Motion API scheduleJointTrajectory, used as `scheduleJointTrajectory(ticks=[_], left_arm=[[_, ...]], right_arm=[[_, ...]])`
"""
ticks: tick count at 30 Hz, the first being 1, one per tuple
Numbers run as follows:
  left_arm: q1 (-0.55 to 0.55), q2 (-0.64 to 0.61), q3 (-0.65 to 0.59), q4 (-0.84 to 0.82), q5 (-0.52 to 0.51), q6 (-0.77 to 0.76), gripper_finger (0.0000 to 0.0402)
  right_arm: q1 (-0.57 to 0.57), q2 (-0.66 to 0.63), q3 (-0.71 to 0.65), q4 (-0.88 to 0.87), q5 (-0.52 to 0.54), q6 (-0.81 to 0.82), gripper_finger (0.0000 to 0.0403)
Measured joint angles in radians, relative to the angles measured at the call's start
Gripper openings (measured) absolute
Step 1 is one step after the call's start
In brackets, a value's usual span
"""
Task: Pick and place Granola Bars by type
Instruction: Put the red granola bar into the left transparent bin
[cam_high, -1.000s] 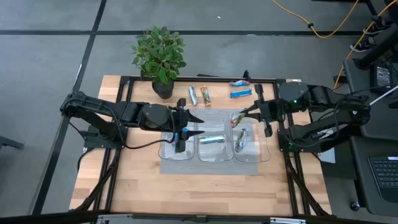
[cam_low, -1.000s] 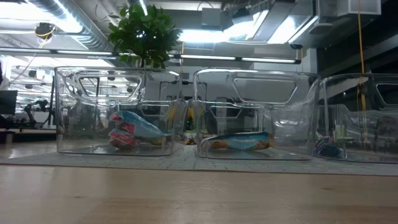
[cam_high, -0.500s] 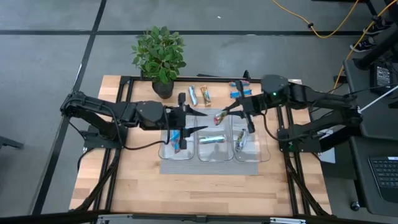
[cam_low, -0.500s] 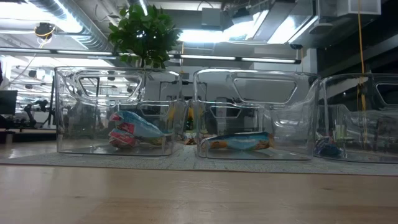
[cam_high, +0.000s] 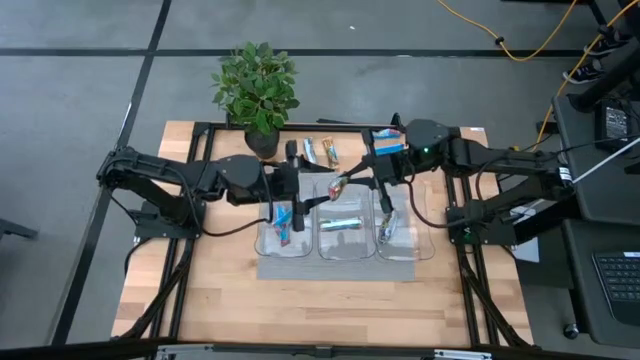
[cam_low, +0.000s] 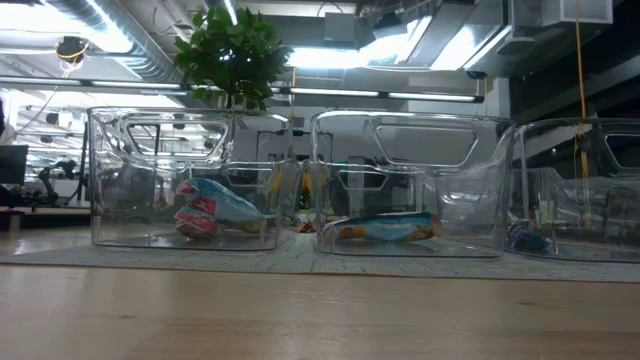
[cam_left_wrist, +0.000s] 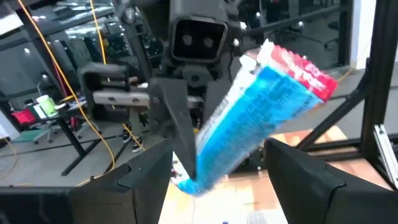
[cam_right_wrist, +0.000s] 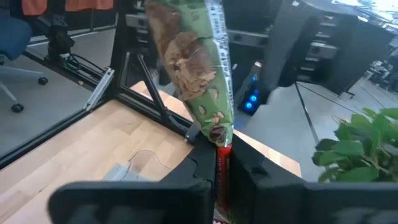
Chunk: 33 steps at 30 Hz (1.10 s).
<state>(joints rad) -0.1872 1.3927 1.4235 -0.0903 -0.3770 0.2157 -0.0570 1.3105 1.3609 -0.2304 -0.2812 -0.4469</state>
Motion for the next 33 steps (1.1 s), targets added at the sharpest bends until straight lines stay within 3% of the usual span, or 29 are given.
scheduleJointTrajectory(ticks=[9, 13, 21, 25, 33], left_arm=[[0.026, 0.003, 0.000, 0.026, 0.008, -0.003, 0.0201], [0.026, 0.003, 0.000, 0.027, 0.021, -0.001, 0.0154], [0.026, 0.003, 0.000, 0.027, 0.031, 0.023, 0.0046], [0.026, 0.003, 0.000, 0.027, 0.028, 0.031, 0.0023], [0.024, -0.013, 0.000, -0.027, -0.010, 0.009, 0.0023]], right_arm=[[0.000, 0.013, 0.000, 0.006, -0.003, 0.001, 0.0029], [0.000, 0.013, 0.000, 0.007, -0.003, 0.005, 0.0040], [0.000, 0.013, 0.000, 0.009, -0.002, 0.005, 0.0018], [0.000, 0.013, 0.000, 0.009, 0.006, 0.028, 0.0055], [0.001, -0.014, 0.000, 0.003, 0.080, 0.055, 0.0119]])
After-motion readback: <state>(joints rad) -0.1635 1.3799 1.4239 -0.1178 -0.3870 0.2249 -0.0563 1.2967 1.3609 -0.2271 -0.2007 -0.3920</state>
